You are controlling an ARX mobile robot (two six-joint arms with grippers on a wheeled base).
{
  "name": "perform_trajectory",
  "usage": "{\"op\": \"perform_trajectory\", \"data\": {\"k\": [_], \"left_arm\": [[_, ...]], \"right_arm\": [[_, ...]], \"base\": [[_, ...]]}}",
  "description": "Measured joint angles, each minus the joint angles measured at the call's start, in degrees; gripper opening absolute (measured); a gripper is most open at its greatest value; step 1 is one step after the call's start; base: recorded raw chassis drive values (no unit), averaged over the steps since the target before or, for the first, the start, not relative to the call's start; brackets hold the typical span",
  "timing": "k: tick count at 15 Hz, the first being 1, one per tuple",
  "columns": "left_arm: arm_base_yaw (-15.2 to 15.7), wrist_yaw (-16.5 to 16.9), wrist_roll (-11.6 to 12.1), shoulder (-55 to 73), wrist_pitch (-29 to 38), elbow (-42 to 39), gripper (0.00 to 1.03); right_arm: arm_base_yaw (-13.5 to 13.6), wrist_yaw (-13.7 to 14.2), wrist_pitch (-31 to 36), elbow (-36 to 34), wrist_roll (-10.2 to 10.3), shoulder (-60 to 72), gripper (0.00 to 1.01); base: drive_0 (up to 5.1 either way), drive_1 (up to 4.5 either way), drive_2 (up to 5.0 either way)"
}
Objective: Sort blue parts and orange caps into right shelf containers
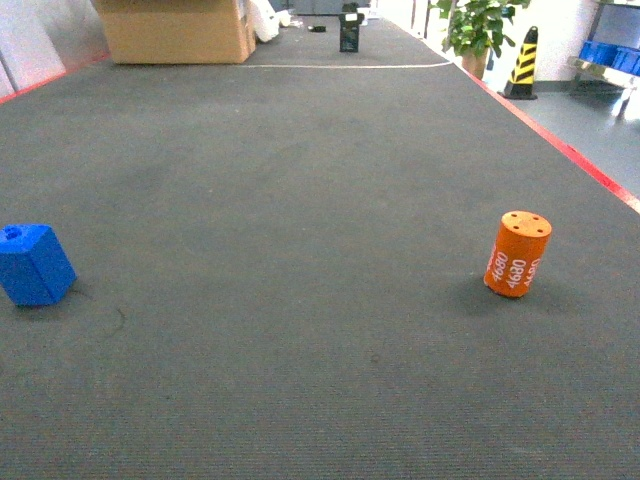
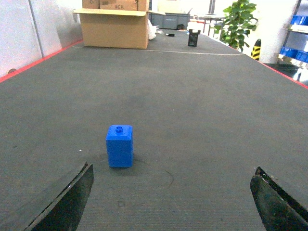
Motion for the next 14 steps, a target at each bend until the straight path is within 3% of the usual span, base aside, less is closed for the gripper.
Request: {"op": "perform_trajectory", "data": {"k": [14], "left_arm": [[0.0,0.0,0.0,0.0,0.0,0.0,0.98]], "right_arm": [[0.0,-0.02,0.0,0.0,-0.02,0.0,0.98]], "base": [[0.0,0.0,0.0]]}}
